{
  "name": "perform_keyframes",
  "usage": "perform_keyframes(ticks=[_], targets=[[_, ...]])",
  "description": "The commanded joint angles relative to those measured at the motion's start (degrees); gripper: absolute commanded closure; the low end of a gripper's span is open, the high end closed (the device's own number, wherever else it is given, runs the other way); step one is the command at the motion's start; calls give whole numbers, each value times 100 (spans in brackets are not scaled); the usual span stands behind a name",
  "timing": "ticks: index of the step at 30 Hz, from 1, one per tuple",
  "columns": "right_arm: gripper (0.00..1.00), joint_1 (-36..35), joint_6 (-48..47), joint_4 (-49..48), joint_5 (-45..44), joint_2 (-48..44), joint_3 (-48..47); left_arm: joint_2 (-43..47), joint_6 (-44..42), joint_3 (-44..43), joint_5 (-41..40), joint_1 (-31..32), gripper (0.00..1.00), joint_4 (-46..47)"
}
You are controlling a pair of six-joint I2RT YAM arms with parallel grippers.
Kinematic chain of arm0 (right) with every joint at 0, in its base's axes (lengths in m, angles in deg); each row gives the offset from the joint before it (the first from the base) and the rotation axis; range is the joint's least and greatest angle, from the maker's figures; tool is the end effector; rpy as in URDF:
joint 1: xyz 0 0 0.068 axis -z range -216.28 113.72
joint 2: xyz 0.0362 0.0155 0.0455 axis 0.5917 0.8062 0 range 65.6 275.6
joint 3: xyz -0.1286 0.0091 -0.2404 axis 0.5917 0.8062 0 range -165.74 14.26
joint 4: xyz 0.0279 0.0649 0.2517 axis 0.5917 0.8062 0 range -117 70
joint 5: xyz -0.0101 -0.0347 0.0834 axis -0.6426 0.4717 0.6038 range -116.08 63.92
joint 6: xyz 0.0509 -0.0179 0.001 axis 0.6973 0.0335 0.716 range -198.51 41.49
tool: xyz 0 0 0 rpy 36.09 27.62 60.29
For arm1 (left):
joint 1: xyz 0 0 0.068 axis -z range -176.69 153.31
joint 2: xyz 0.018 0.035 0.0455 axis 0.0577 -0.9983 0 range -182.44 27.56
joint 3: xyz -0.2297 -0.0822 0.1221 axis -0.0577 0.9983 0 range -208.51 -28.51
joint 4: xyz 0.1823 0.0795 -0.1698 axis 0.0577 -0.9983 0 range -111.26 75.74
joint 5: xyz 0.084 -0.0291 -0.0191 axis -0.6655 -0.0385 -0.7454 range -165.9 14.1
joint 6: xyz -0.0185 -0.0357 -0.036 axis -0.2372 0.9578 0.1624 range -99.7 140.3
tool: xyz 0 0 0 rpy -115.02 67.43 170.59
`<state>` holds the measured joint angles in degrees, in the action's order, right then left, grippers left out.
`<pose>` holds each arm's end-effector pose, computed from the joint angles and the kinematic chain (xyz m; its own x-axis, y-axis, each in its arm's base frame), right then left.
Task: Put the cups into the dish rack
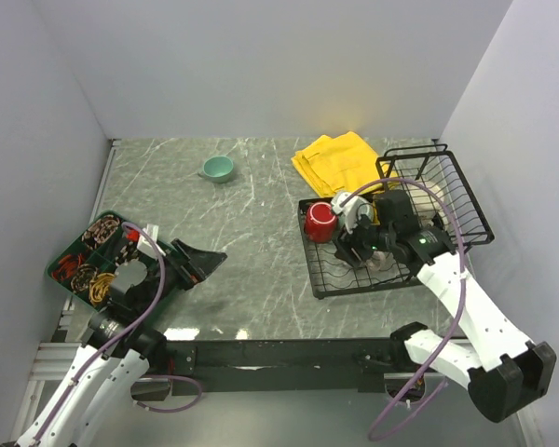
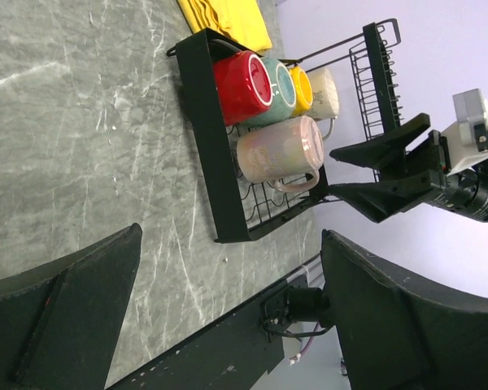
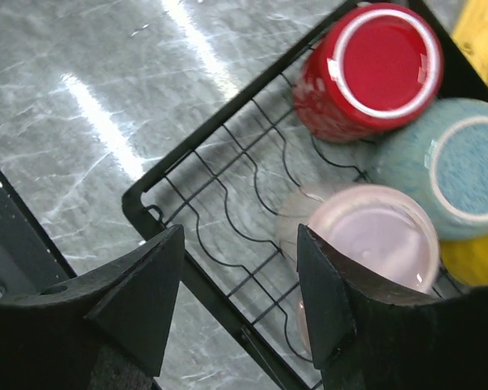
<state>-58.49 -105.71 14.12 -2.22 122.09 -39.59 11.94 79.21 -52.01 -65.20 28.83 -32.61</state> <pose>0.1784 0.0885 0.3085 -0.2879 -0.5691 -0.7703 -0.8407 0.5353 -0.0813 0.0941 -0.0522 0.2578 -0.5883 -0.6516 -0.4789 0.1633 0.4842 -0.8596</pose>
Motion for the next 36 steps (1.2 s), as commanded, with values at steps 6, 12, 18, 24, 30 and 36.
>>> perform_keyframes(ticks=[6, 12, 18, 24, 30, 36], targets=[[64, -880, 285, -622, -1221, 1090, -486, -143, -170, -277, -41, -29, 3, 147], [74, -1136, 585, -808, -2376, 1733, -794, -29, -161, -242, -103, -29, 4, 42], [77, -1153, 198, -369, -3080, 1796, -567, 6, -179, -224, -121, -29, 4, -11], [77, -1110, 4, -403, -3579, 1471, -127, -108, -152, -154, -33, -29, 4, 200], [77, -907, -13, -386, -3809, 1497, -4, -380, -161, -277, -77, -29, 4, 200], [75, -793, -180, -307, -3126, 1260, 137, -872, -214, -505, -191, -29, 3, 217]])
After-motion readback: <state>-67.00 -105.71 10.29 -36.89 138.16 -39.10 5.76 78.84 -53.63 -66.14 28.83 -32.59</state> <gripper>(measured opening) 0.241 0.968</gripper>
